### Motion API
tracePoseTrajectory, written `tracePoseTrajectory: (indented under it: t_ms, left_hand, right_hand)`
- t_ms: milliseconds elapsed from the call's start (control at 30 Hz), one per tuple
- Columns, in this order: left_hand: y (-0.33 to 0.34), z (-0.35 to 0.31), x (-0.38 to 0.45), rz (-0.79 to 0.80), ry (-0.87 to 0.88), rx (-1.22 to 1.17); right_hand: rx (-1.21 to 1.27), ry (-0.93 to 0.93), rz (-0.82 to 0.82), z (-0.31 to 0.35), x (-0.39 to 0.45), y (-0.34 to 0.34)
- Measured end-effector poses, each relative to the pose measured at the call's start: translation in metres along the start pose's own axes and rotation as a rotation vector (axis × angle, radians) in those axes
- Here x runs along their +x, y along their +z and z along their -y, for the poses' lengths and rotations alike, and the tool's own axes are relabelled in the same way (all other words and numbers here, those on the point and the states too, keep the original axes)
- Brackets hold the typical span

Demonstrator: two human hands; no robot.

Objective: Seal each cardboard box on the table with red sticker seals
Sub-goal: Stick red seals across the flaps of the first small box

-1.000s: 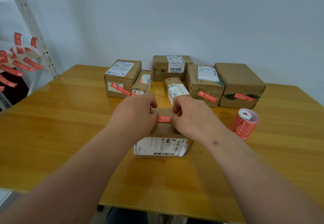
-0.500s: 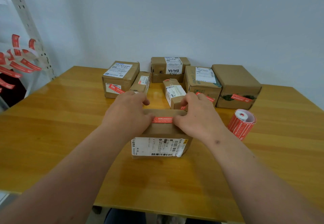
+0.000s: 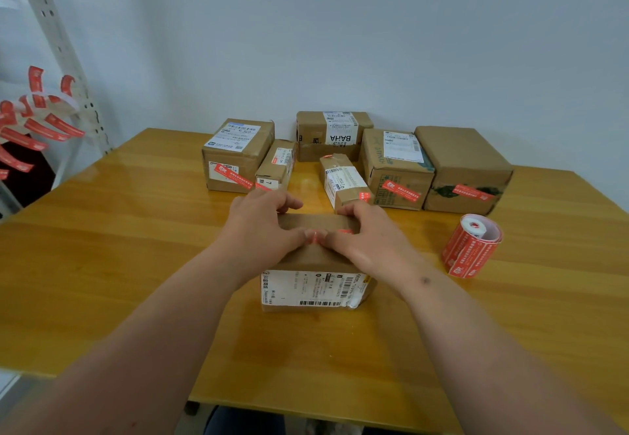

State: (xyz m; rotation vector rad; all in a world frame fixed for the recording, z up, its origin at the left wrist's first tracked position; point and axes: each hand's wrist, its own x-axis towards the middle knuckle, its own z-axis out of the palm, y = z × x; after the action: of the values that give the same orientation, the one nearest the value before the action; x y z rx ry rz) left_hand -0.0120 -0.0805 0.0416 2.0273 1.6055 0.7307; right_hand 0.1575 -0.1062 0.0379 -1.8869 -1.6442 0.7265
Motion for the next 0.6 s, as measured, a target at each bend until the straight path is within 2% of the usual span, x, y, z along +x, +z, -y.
tracePoseTrajectory:
  t_ms: [200, 267, 433, 533, 600]
  left_hand:
    - [-0.001, 0.004, -0.001, 0.039, -0.017, -0.097]
    - [0.002, 0.004, -0.001, 0.022, -0.026, -0.149]
    - [0.008, -0.001, 0.0, -0.037, -0.021, -0.054]
    - [0.007, 0.005, 0.003, 0.009, -0.103, -0.313]
    - [0.006, 0.007, 0.001, 0.032, -0.128, -0.382]
  right_hand:
    - [0.169, 0.033, 0.1, -0.003, 0.0, -0.01]
    - [0.241, 0.056, 0.064, -0.003, 0.0, -0.007]
    - [0.202, 0.032, -0.021, -0.002, 0.0, 0.0]
    - [0.329, 0.09, 0.008, -0.002, 0.0, -0.005]
    - [0.362, 0.102, 0.011, -0.003, 0.0, -0.007]
